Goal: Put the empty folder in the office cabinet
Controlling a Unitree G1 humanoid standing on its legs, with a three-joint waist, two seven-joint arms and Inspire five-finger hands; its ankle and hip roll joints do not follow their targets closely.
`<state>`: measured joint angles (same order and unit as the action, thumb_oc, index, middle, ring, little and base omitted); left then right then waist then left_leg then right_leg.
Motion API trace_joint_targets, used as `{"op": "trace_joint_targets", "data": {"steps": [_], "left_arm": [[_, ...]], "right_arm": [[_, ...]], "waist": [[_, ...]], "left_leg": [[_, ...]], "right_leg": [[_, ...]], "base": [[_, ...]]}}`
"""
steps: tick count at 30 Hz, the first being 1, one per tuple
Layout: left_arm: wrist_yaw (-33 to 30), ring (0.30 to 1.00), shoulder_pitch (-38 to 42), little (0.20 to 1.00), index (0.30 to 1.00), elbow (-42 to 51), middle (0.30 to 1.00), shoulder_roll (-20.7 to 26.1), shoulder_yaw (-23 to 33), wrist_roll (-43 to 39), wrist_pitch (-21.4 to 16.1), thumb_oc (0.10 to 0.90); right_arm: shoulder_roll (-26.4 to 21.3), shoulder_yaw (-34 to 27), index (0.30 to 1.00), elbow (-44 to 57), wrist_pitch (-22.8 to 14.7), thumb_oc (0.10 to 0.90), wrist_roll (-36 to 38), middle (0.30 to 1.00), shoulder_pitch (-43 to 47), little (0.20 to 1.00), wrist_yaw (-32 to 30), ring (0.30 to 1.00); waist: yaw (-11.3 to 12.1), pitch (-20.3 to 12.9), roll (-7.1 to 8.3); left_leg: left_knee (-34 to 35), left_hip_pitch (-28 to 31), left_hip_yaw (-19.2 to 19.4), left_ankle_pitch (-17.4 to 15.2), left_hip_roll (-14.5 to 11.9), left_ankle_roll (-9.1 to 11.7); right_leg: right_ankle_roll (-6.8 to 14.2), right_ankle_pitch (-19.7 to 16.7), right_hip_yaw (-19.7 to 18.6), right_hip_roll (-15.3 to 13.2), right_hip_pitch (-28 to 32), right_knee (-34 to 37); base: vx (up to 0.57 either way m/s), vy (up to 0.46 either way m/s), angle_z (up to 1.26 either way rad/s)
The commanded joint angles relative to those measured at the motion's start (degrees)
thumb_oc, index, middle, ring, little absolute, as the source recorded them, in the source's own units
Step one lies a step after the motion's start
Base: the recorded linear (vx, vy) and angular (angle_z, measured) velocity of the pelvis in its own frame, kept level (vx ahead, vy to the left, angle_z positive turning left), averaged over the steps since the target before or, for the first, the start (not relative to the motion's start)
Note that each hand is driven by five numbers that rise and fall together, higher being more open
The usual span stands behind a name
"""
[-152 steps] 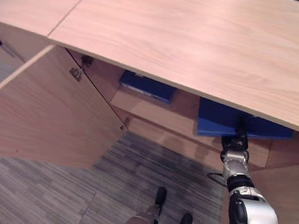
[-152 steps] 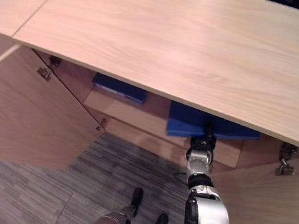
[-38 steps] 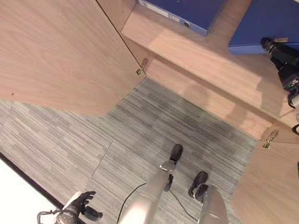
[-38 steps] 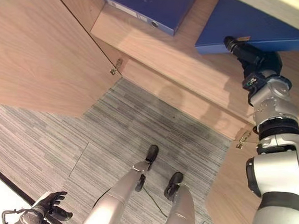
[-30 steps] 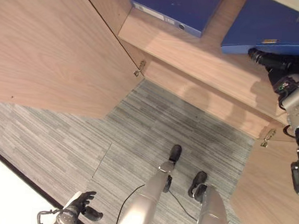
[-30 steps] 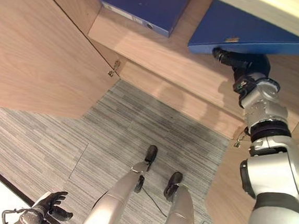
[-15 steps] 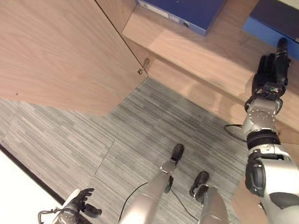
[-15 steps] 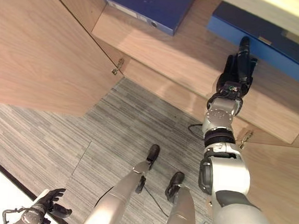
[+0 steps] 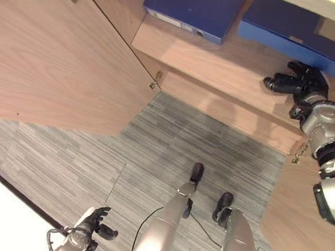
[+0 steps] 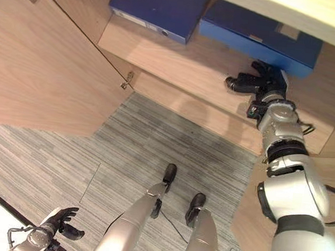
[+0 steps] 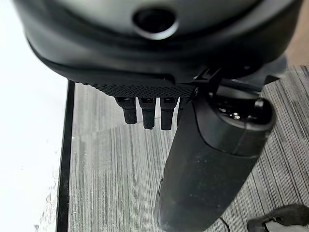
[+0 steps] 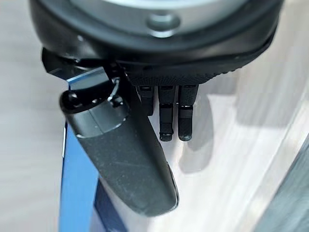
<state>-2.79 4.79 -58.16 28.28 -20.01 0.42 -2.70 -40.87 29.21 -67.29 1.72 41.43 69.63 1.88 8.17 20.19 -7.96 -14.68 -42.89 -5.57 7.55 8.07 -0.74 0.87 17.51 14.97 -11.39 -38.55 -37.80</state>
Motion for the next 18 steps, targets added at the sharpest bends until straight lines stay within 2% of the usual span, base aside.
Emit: {"op": "trace_joint_targets", "data": {"steps": [1, 7, 14, 16, 17, 18], "left_arm": [[0.51, 0.900, -2.09, 0.900, 0.900, -6.27, 0.900, 4.60, 1.13, 1.24, 1.12, 0.800], [0.73, 0.900, -2.91, 0.900, 0.900, -5.98, 0.900, 4.43, 2.04, 1.18, 0.69, 0.800], [1.08, 0.900, -3.87, 0.900, 0.900, -3.93, 0.900, 4.80, 2.73, 1.11, 0.22, 0.800], [1.45, 0.900, -4.41, 0.900, 0.900, -2.40, 0.900, 4.58, 2.70, 0.81, -0.18, 0.800], [1.45, 0.900, -4.44, 0.900, 0.900, -2.39, 0.900, 4.55, 2.71, 0.82, -0.17, 0.800], [2.15, 0.900, -4.86, 0.900, 0.900, -1.18, 0.900, 4.62, 2.44, 1.35, -0.19, 0.800]], "right_arm": [[-0.19, 2.28, 0.900, -0.03, 2.95, 0.800, -1.03, 0.900, -3.13, 0.900, 2.67, 0.900], [-0.23, 2.75, 0.900, 8.41, 0.72, 0.800, 2.97, 0.900, -4.99, 0.900, 3.85, 0.900], [-1.79, 5.38, 0.900, 10.89, 0.38, 0.800, -0.19, 0.900, -5.98, 0.900, 5.49, 0.900], [-2.70, 9.88, 0.900, 12.13, 1.48, 0.800, -6.41, 0.900, -7.45, 0.900, 8.39, 0.900], [-2.71, 9.90, 0.900, 12.15, 1.50, 0.800, -6.42, 0.900, -7.46, 0.900, 8.39, 0.900], [-4.16, 17.61, 0.900, 13.09, 3.89, 0.800, -17.50, 0.900, -8.72, 0.900, 13.17, 0.900]], "waist": [[1.62, 0.04, 1.68], [1.69, 0.40, 1.49], [1.69, 0.42, 1.43], [1.72, 0.56, 1.62], [1.69, 0.56, 1.59], [1.71, 0.61, 1.89]], "left_leg": [[-7.91, 0.52, 4.52, -13.42, -4.00, 1.20], [-7.64, 1.01, 4.48, -13.14, -4.22, 1.25], [-7.41, 1.22, 4.66, -12.97, -4.44, 1.26], [-6.93, 1.53, 4.72, -12.67, -4.50, 1.30], [-6.92, 1.55, 4.71, -12.66, -4.50, 1.30], [-6.49, 1.72, 4.70, -12.44, -4.51, 1.36]], "right_leg": [[1.40, -9.79, -1.17, -2.34, -0.20, 9.29], [1.53, -9.95, -1.08, -2.42, 0.18, 9.49], [1.62, -10.18, -0.91, -2.44, 0.42, 9.79], [1.66, -10.44, -0.89, -2.42, 0.55, 10.11], [1.66, -10.44, -0.88, -2.42, 0.57, 10.12], [1.65, -10.54, -0.79, -2.39, 0.84, 10.63]], "base": [[0.00, 0.000, 0.00], [0.00, -0.001, -0.01], [0.00, -0.005, -0.03], [0.00, 0.000, 0.00], [0.00, 0.000, 0.00], [0.00, 0.000, 0.00]]}}
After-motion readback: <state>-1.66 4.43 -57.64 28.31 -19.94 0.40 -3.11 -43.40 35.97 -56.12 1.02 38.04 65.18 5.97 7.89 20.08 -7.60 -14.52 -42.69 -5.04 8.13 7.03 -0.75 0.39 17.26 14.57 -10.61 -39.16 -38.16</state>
